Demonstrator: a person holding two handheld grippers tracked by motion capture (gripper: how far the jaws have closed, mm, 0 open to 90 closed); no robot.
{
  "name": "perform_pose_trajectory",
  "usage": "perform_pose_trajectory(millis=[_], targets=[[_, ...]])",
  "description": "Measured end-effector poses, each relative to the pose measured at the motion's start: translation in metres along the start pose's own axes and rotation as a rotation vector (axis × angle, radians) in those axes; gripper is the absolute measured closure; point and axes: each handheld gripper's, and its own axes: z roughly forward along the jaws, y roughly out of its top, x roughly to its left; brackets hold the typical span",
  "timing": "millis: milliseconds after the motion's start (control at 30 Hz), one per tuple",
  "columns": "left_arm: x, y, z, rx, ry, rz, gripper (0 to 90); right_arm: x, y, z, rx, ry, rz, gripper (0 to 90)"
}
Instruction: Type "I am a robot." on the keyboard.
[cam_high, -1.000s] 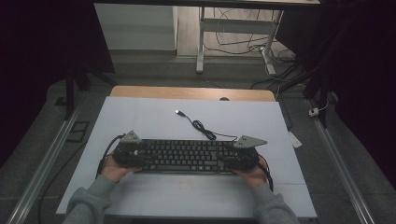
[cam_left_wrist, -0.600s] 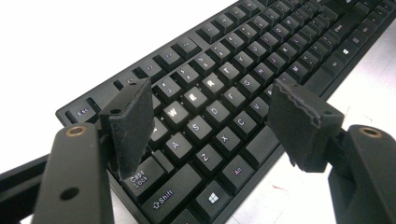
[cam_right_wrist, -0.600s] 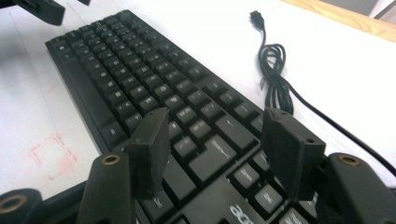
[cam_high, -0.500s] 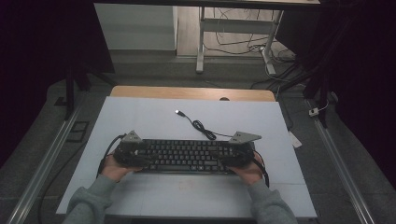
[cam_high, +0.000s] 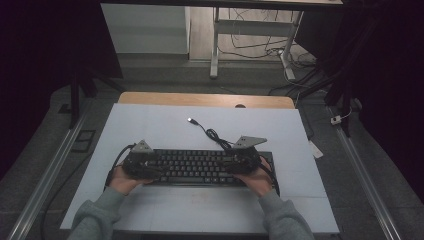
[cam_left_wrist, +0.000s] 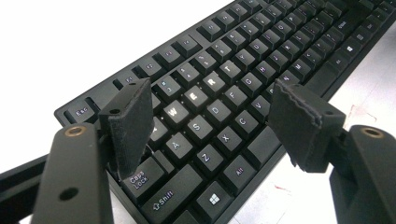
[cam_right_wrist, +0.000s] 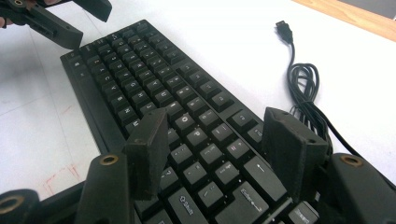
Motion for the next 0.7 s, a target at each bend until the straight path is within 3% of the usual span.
perform_pose_trajectory(millis=[333,500,700], targets=[[-0.002,0.0,0.0,-0.002,-0.001,0.003,30.6,-0.002,0.008,0.014,0.003,0.003,0.016,46.1],[-0.002,0.0,0.001,0.004,-0.001,0.007,30.6,-0.002,0.01,0.023,0.033,0.019,0.015,57.1],[-0.002,0.0,0.001,0.004,-0.002,0.007,30.4,-0.005,0.009,0.033,0.059,0.043,0.027,79.9]])
